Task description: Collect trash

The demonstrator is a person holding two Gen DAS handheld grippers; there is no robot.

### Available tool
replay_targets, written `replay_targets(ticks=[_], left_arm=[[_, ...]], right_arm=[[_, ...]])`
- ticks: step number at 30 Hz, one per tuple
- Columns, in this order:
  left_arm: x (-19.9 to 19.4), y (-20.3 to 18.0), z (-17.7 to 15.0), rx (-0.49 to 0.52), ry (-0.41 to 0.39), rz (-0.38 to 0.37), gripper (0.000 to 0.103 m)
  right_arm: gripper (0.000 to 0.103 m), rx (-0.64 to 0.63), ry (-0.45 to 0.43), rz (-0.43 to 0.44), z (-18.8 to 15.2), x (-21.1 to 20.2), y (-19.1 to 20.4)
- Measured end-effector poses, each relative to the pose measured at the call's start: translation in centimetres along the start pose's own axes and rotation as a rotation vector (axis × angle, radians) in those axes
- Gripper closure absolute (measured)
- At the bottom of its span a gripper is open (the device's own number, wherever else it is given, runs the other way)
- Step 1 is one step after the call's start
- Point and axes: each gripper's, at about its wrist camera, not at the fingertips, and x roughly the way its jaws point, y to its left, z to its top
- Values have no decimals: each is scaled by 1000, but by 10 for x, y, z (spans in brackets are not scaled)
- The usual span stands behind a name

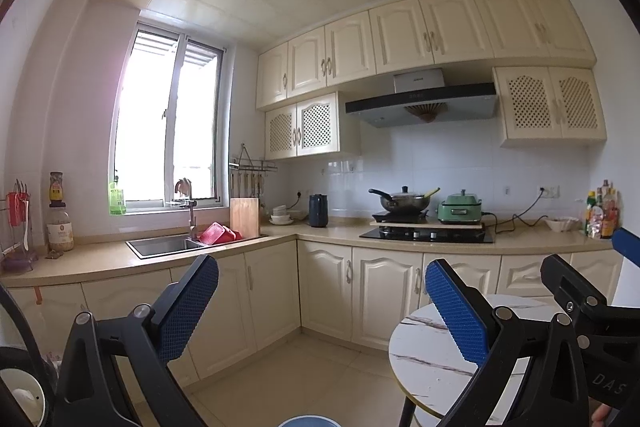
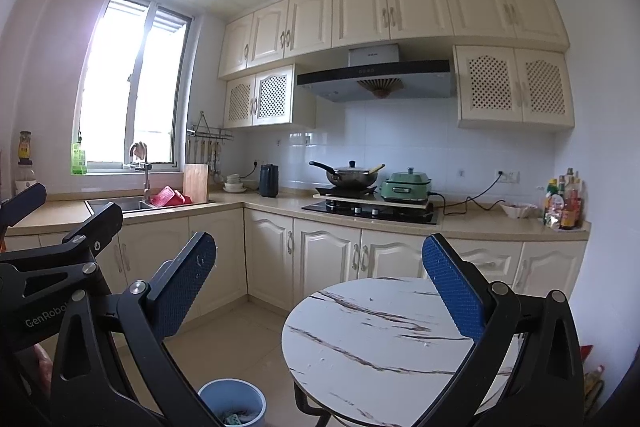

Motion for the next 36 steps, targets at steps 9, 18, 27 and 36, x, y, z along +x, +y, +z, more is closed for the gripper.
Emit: replay_targets(ticks=[9,18,27,36], left_arm=[[5,6,7,9,-2,-2,1],[5,13,7,11,-1,-3,1],[8,16,10,11,-1,-3,1],[12,22,13,13,0,-3,1]], right_arm=[[0,2,6,-1,-2,-1,1],[0,1,6,0,-2,0,0],[0,1,6,-1,-2,-1,0],[0,0,7,-1,-2,-1,0]])
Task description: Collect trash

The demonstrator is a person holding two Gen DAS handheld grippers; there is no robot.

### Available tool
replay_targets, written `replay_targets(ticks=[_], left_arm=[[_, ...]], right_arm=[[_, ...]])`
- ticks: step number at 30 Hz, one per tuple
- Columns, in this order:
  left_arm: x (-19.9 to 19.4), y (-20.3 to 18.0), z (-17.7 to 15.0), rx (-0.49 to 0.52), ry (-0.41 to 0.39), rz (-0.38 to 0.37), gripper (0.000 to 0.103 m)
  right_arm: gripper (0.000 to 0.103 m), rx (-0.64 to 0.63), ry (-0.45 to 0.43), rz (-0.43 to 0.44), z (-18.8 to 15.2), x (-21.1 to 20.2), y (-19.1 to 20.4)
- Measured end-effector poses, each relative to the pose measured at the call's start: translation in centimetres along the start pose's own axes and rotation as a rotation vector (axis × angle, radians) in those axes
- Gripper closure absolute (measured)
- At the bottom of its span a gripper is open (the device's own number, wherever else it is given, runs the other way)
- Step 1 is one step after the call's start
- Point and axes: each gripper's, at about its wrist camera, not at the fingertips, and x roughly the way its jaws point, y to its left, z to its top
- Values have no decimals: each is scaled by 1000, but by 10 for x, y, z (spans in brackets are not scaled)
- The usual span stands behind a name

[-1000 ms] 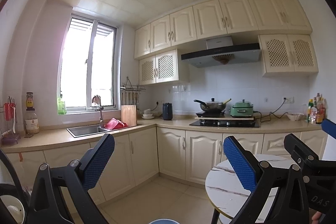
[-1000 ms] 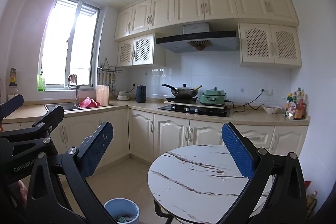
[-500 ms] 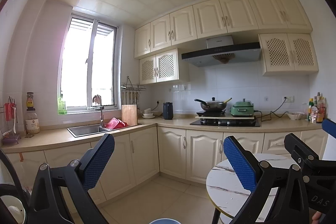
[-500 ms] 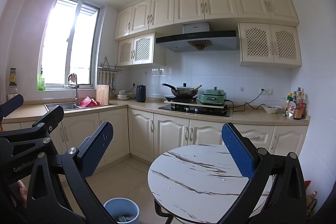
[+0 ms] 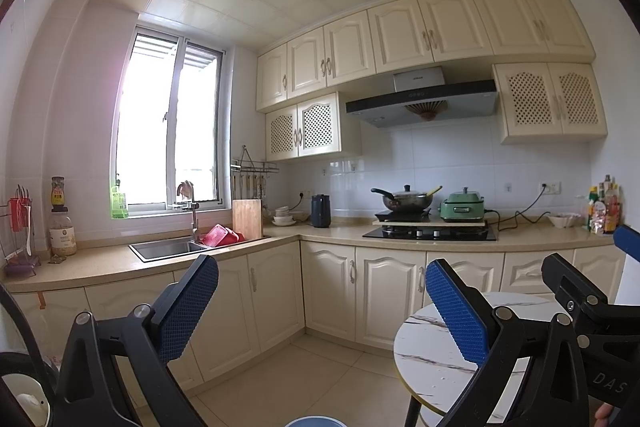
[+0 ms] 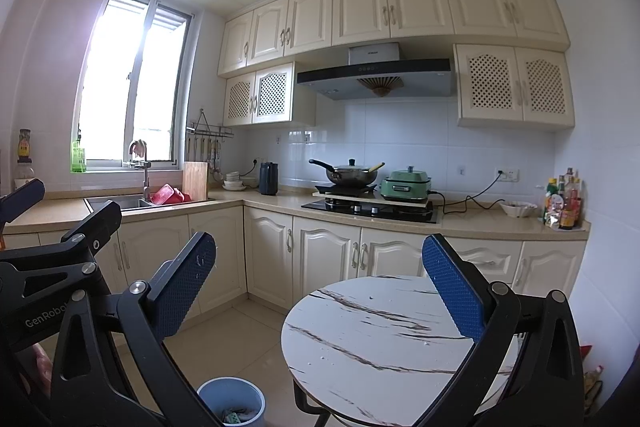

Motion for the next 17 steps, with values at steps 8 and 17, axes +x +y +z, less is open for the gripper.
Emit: replay_targets(ticks=[8,17], left_arm=[[0,2,-1,1,0,-1,1],[4,9,3,6,-1,0,1]], right_arm=[[0,-1,-1,1,0,0,-1],[0,0,1,4,1,1,-2]])
